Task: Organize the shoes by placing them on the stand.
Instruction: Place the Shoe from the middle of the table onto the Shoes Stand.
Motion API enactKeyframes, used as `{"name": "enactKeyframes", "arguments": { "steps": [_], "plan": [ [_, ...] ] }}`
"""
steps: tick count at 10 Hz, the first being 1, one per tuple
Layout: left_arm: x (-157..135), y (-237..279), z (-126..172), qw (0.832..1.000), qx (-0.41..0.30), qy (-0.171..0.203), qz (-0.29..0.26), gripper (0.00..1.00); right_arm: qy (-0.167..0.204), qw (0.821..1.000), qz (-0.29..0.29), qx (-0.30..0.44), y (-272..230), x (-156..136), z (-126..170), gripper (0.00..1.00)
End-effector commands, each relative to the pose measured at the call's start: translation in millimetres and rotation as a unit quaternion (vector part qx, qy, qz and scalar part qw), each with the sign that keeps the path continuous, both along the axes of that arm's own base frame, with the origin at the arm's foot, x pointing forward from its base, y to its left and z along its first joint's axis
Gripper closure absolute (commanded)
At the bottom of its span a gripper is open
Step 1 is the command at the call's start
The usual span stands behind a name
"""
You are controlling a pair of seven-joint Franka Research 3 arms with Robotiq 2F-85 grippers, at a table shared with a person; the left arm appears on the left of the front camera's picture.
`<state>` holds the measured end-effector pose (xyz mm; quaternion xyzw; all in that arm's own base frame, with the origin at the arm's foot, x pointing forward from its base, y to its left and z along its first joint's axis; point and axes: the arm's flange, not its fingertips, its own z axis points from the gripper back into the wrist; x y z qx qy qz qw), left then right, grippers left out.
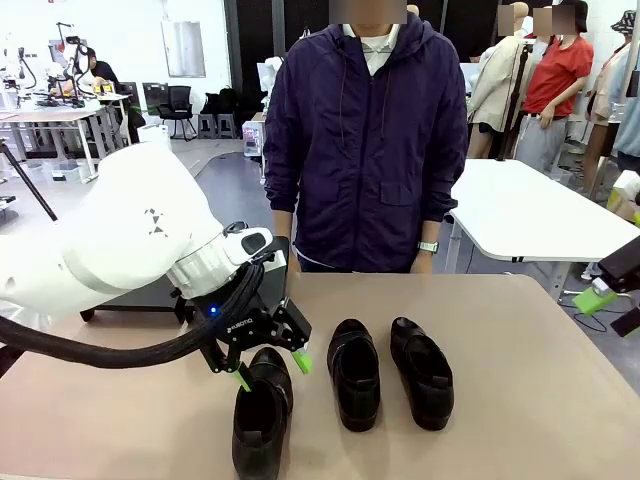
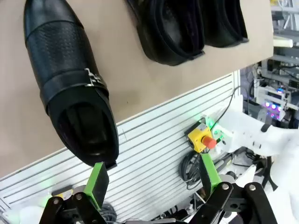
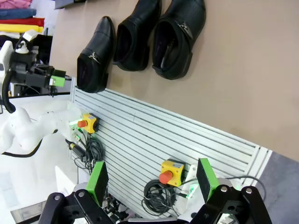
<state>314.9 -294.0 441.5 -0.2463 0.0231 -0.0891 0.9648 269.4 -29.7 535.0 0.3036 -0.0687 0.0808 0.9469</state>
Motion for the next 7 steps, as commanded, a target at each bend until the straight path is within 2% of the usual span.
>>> {"name": "enactKeyframes", "arguments": {
  "steps": [1,3,6,7],
  "plan": [
    [8,2,-3,1.0,0.0,0.002,0.009,0.0,0.0,1.0,-0.002,0.008,1,-1,1,0.0],
    [6,30,-17,0.995,0.094,0.003,0.038,0.0,0.0,1.0,-0.002,0.008,1,-1,1,0.0],
    [-11,45,-37,0.99,0.142,-0.019,0.013,0.0,0.0,1.0,-0.002,0.008,1,-1,1,0.0],
    [-10,44,-47,0.989,0.146,-0.003,0.015,0.0,0.0,1.0,-0.002,0.008,1,-1,1,0.0]
  ]
}}
